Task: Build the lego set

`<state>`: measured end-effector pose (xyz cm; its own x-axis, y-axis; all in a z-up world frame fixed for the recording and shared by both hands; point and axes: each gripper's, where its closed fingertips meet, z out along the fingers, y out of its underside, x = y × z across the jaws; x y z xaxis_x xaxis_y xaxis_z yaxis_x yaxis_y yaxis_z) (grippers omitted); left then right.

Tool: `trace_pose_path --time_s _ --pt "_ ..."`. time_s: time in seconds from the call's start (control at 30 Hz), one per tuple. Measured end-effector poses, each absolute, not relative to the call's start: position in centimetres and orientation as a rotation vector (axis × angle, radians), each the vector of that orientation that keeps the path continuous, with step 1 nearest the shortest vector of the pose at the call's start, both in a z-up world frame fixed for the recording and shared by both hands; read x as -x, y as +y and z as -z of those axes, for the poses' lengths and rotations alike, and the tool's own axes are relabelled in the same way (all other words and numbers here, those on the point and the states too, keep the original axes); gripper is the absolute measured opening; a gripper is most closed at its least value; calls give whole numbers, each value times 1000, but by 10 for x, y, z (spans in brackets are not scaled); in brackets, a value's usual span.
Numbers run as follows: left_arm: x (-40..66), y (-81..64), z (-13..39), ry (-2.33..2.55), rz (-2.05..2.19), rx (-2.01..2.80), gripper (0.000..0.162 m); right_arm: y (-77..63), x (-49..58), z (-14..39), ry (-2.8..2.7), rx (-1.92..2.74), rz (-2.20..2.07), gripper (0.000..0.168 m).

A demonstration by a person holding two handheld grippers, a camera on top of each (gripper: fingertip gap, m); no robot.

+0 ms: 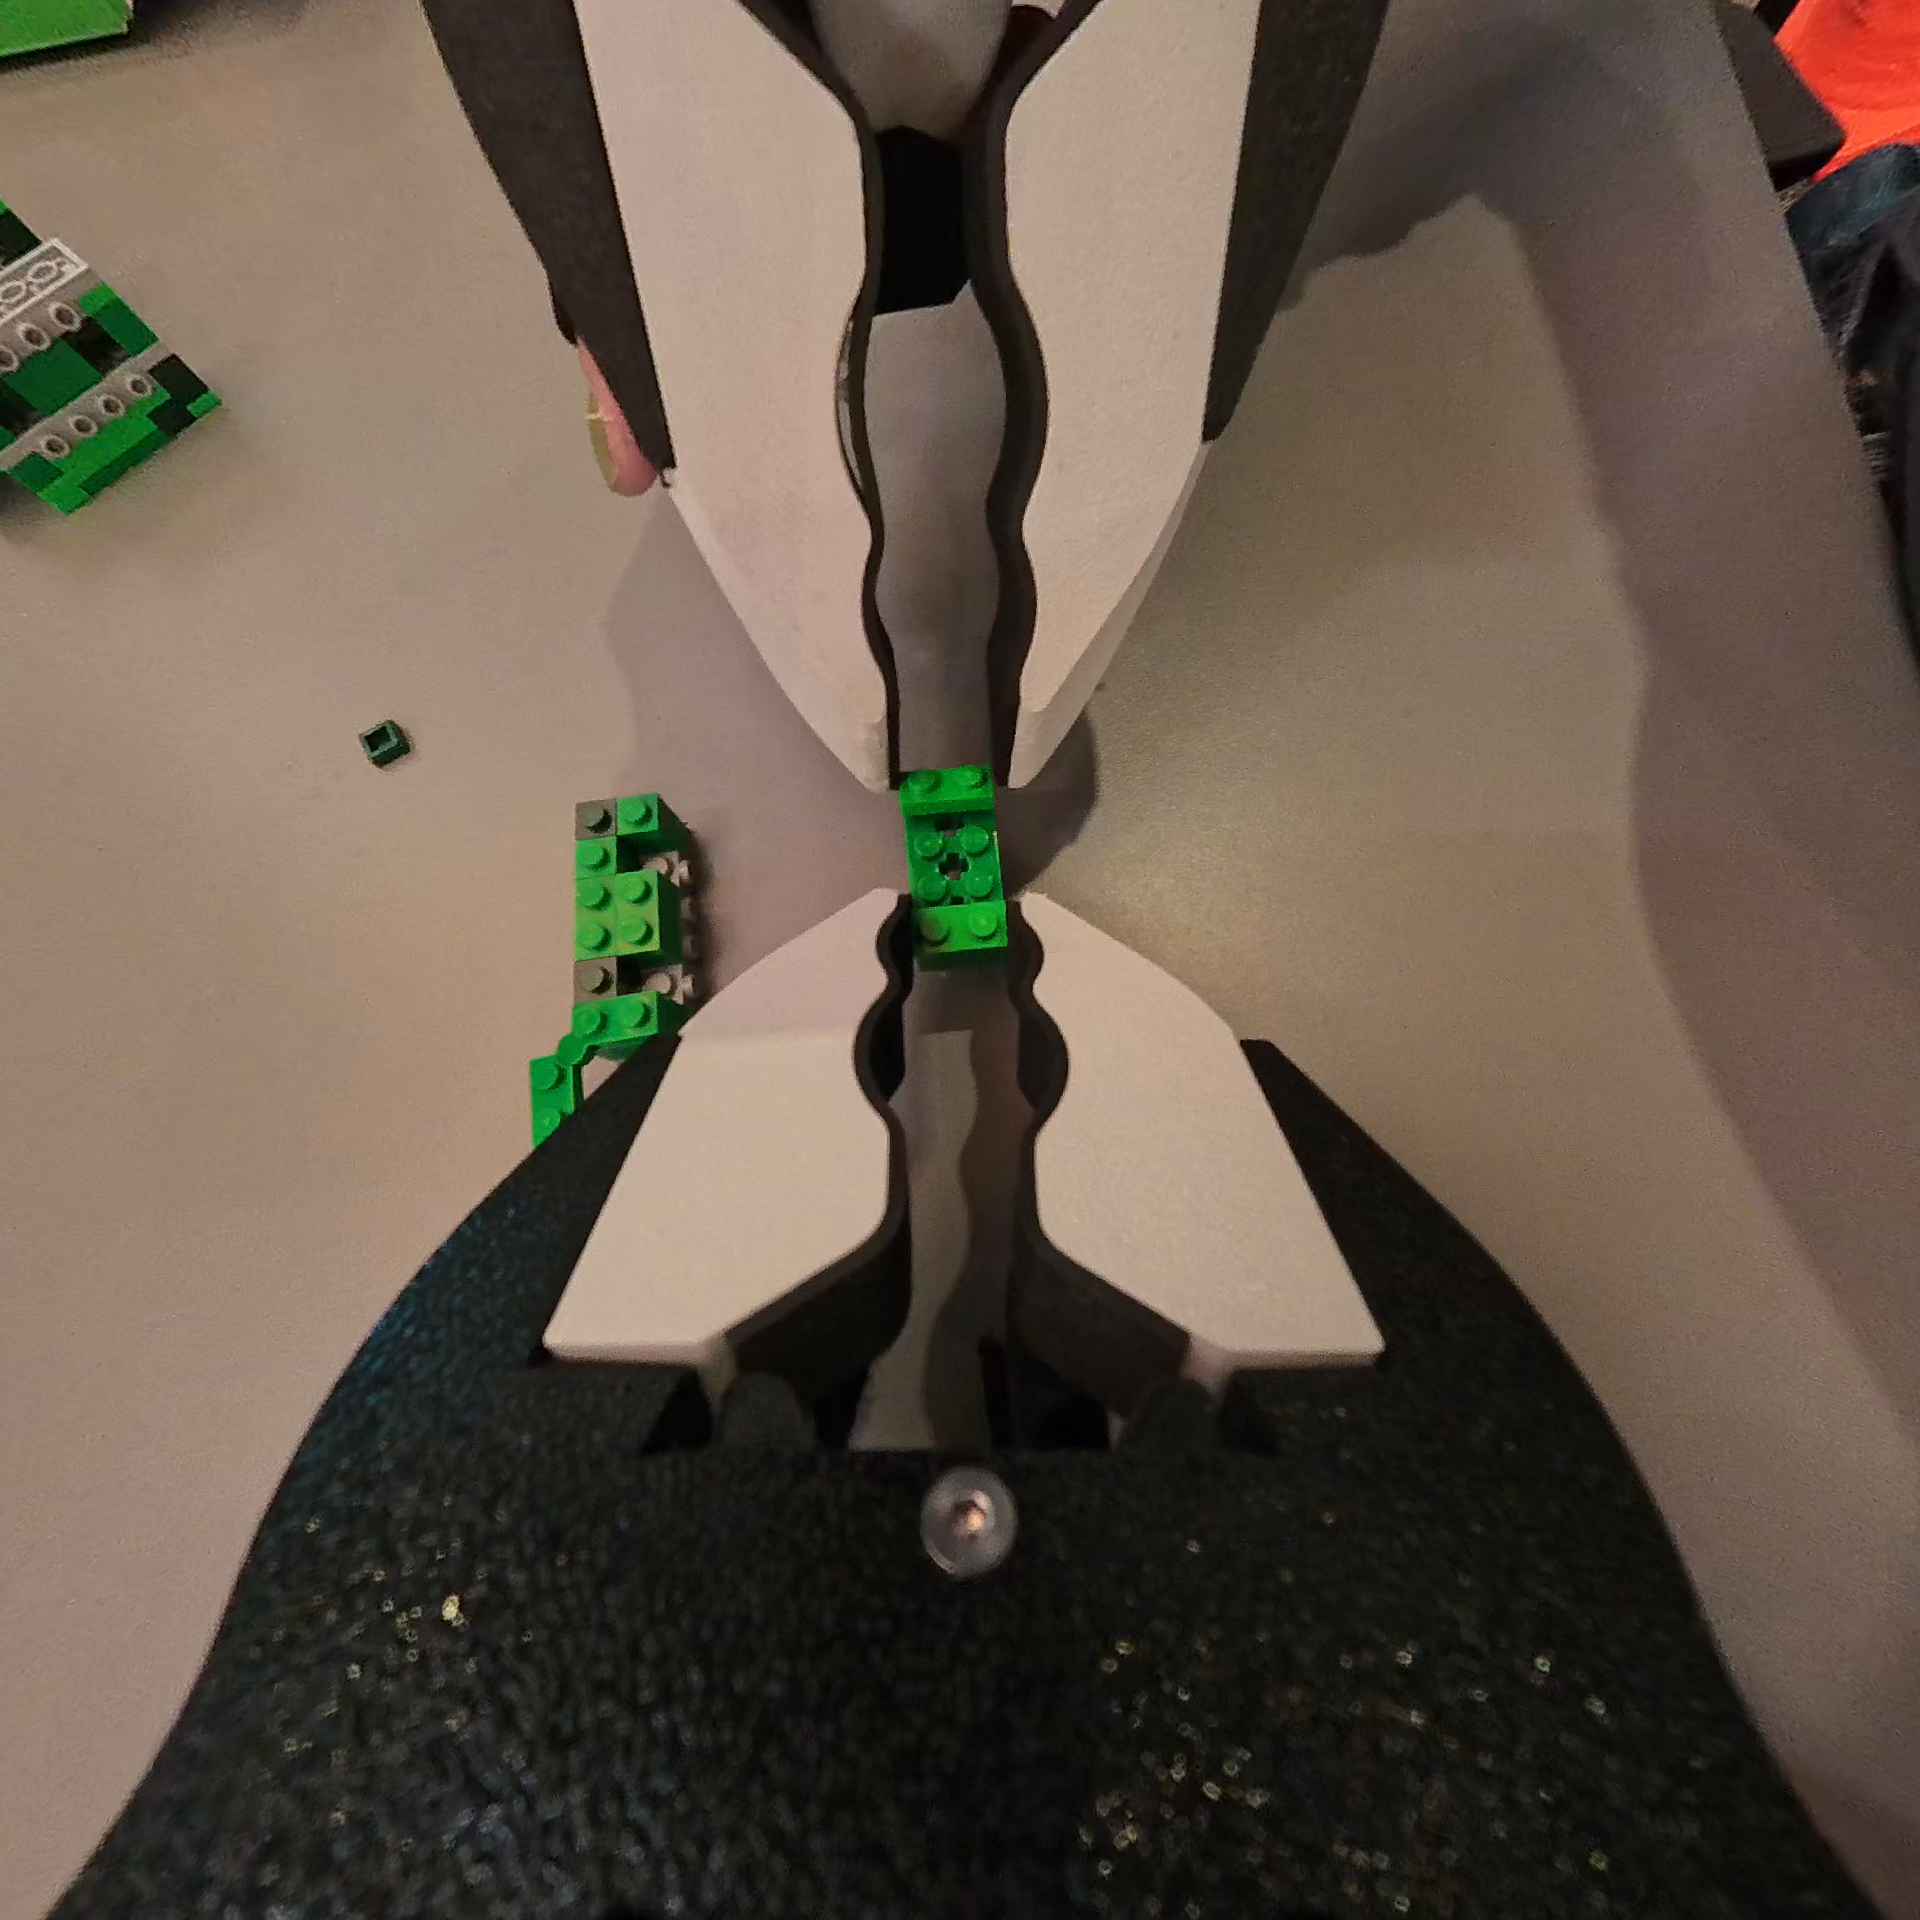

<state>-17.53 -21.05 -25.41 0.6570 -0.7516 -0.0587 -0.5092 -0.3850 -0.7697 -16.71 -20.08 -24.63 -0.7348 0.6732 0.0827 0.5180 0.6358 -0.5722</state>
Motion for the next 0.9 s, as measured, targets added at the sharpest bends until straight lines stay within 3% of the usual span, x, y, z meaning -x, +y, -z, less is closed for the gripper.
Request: trace_pose_path --time_s 0.03,0.57,0.9 --pt "175 -211 254 976 385 2071 16 -201 167 246 -2571 962 -767 16" --pt "185 -204 248 878 367 2069 16 -188 173 234 -2425 1009 -798 25" --pt "189 -200 230 848 312 1975 16 -175 183 201 -1783 1991 -1877 42"
